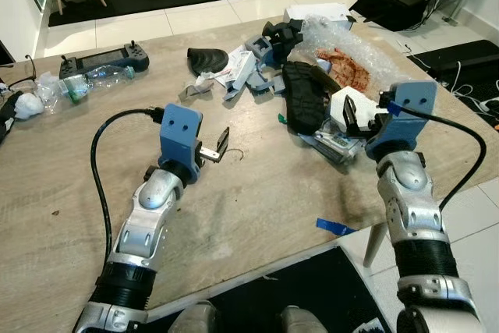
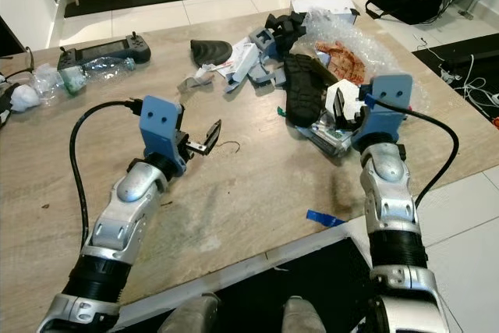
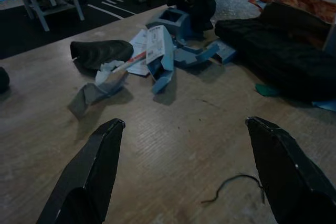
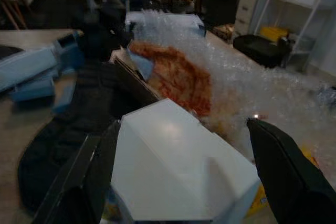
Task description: Picking trash to rubbish bin
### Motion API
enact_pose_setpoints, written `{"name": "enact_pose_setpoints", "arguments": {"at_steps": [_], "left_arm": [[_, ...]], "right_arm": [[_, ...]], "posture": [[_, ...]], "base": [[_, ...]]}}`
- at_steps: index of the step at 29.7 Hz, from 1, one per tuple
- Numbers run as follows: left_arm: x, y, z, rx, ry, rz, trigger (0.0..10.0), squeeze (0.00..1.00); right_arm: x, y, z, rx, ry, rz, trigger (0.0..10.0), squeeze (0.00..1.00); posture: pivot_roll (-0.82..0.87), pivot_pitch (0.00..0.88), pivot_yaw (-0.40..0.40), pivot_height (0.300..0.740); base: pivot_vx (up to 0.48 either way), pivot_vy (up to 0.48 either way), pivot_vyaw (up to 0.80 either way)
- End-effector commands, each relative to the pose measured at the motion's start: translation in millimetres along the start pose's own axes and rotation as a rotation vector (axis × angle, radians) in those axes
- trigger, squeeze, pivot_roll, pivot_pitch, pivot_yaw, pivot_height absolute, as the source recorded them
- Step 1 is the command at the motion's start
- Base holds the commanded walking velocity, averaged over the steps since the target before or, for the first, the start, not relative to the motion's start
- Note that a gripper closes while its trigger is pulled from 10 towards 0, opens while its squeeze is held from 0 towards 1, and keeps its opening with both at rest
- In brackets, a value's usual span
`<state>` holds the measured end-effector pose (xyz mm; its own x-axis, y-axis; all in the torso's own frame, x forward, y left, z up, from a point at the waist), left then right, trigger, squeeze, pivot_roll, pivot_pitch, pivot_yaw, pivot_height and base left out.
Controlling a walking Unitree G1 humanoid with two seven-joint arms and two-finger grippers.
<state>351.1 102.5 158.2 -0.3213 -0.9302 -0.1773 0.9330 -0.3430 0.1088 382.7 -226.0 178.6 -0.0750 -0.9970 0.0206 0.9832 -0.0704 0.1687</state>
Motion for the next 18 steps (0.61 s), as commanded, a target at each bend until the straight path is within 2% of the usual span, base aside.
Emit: {"name": "enact_pose_setpoints", "arguments": {"at_steps": [1, 5, 7, 8, 9, 18], "left_arm": [[2.3, -0.3, 0.0, -0.010, 0.014, -0.022, 10.0, 0.00], [2.2, -4.2, 1.1, -0.018, 0.020, -0.052, 10.0, 0.00], [3.0, -5.0, 1.0, -0.019, 0.019, -0.062, 10.0, 0.00], [3.4, -6.4, 1.0, -0.020, 0.018, -0.068, 10.0, 0.00], [3.5, -7.6, 0.9, -0.021, 0.018, -0.070, 10.0, 0.00], [4.3, -9.7, 2.1, -0.026, 0.019, -0.081, 10.0, 0.00]], "right_arm": [[7.7, 3.0, -5.1, -0.024, 0.004, -0.017, 10.0, 0.00], [19.2, 11.9, -11.8, -0.063, -0.002, -0.044, 10.0, 0.00], [19.8, 12.6, -12.7, -0.068, -0.004, -0.044, 10.0, 0.00], [19.4, 12.9, -13.2, -0.070, -0.001, -0.036, 10.0, 0.31], [17.8, 13.2, -12.7, -0.067, -0.002, -0.017, 10.0, 1.00], [17.7, 17.6, -11.3, -0.102, -0.023, -0.012, 10.0, 1.00]], "posture": [[-0.01, 0.145, 0.039, 0.740], [0.01, 0.168, 0.052, 0.740], [0.01, 0.168, 0.052, 0.740], [0.01, 0.171, 0.057, 0.740], [0.01, 0.172, 0.057, 0.740], [0.02, 0.173, 0.065, 0.740]], "base": [[0.000, 0.000, 0.00], [0.000, 0.000, 0.00], [0.000, 0.000, 0.00], [0.000, 0.000, 0.00], [0.000, 0.000, 0.00], [0.000, 0.000, 0.00]]}}
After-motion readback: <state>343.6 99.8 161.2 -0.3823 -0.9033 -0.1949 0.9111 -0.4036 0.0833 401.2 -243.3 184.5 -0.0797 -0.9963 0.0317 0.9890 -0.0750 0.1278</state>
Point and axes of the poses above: a point about 5 cm out from each wrist's last joint towards the gripper, its own y axis pointing out of the wrist towards the gripper, its own z axis along the axis of the wrist's last joint, x = y × z, the point moved 4 cm from there along y, pointing out of the wrist towards the gripper, and after that the axes turned 4 degrees about y, right-handed, at the moved point
